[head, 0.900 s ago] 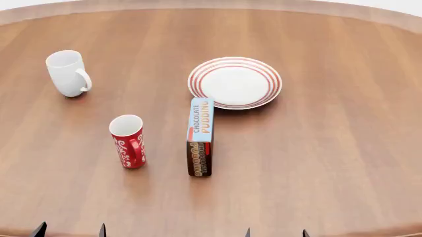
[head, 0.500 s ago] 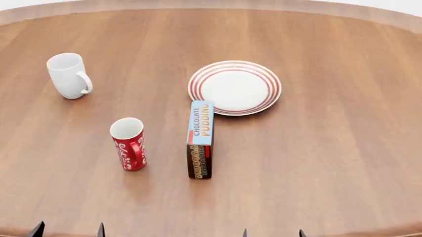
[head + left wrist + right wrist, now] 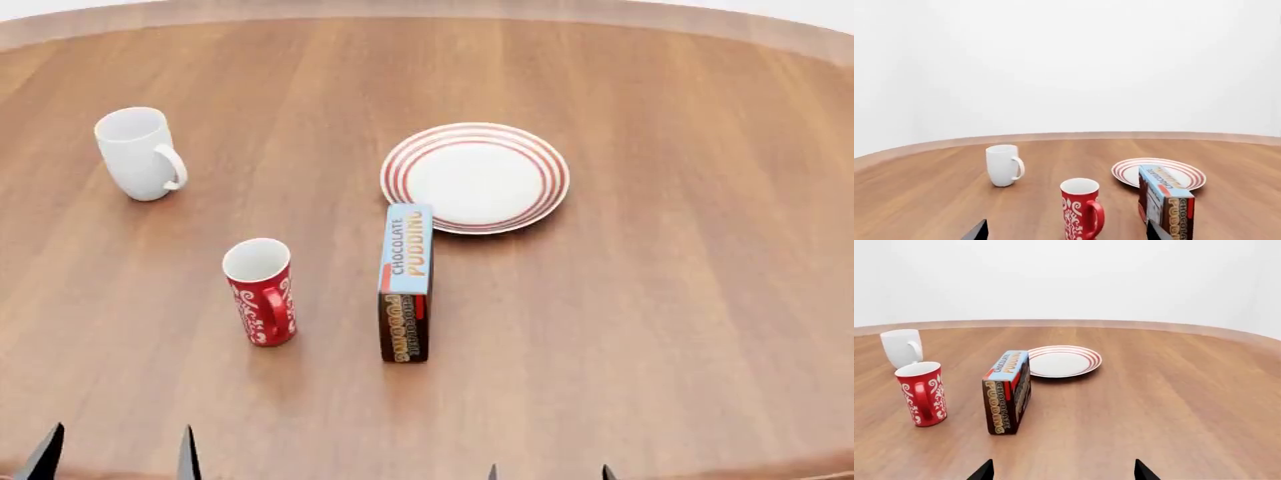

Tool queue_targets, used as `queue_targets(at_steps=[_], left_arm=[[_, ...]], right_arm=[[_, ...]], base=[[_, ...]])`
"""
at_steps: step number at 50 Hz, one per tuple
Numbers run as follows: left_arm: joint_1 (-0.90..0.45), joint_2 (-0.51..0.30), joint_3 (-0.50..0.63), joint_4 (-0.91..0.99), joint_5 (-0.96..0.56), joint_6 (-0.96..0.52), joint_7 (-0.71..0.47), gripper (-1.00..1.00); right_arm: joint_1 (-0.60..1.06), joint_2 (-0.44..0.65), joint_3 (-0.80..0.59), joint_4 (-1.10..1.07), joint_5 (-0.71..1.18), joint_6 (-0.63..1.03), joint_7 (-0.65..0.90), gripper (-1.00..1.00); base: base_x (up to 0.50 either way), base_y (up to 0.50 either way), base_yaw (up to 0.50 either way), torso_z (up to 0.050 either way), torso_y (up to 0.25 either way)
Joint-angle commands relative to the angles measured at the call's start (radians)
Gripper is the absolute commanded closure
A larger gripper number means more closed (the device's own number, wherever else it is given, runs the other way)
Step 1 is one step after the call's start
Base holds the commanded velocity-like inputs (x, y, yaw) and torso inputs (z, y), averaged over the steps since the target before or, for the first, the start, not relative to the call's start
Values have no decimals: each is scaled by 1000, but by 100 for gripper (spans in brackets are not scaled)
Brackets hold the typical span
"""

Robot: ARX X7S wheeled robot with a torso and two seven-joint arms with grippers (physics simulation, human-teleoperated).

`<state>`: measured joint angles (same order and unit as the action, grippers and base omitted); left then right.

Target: Pick up the red mug and put it on the plate

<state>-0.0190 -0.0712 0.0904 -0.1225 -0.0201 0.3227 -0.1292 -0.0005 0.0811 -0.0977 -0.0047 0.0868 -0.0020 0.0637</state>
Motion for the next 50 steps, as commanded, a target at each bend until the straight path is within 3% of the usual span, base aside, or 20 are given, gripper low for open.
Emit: queue_targets(at_steps=[1,22,50], left_arm=[[-19,-12,18,-87,28,208,-36,-100],[-64,-35,45,-221,90,488,-96,-100],[-75,-59,80,-241,95,525,-120,-100]], right_arm=[[7,15,-16,15,16,-10,10,-100],[11,34,-42,14,36,-10,33,-100],[14,53,-62,20,59,-30,59,-100]], base=[[0,0,0,0,0],[0,0,0,0,0],[0,0,0,0,0]])
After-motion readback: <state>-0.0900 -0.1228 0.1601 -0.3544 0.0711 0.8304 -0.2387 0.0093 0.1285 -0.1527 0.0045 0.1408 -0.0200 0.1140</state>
